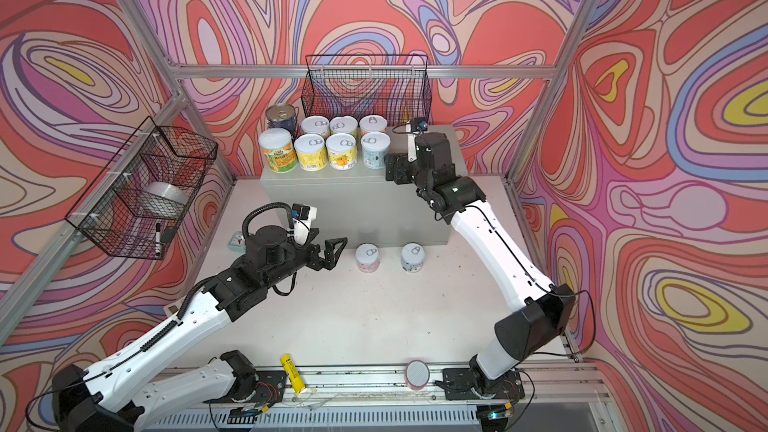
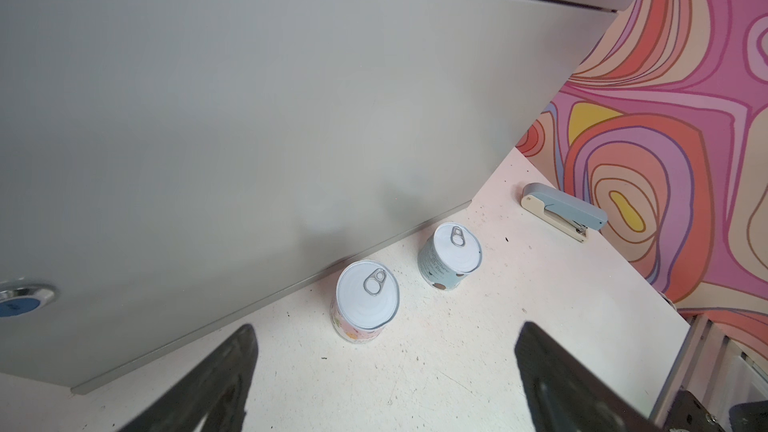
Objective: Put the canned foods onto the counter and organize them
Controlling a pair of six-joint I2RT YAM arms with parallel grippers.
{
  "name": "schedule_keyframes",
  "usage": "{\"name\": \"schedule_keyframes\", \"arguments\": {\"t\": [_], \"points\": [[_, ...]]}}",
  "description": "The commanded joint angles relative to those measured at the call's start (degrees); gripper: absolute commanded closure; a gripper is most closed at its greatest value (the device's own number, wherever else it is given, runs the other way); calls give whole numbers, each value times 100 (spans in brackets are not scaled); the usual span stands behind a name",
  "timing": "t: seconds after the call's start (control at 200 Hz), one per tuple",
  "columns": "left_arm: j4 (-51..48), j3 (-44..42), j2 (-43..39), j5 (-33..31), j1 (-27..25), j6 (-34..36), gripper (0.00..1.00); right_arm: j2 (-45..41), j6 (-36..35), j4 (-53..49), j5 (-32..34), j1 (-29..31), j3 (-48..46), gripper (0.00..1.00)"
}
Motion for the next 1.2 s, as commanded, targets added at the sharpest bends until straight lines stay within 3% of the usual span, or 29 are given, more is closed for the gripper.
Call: {"name": "schedule_keyframes", "arguments": {"t": [0.0, 0.686, 0.746, 0.886, 0.956, 1.197], "points": [[24, -57, 16, -28, 30, -57, 2, -7, 44, 156, -179, -18, 63, 6], [176, -90, 233, 105, 31, -105, 2, -350, -147, 413, -1150, -12, -368, 8], [197, -96, 262, 105, 28, -101, 2, -478, -149, 456, -996, -7, -494, 8], [242, -89, 308, 138, 27, -84, 2, -840, 15, 649, 201, -15, -814, 9], [276, -90, 349, 171, 27, -88, 2, -863, -15, 647, 494, -29, -787, 7], [259, -204, 369, 217, 32, -66, 1, -1206, -346, 458, 384, -25, -920, 8]]}}
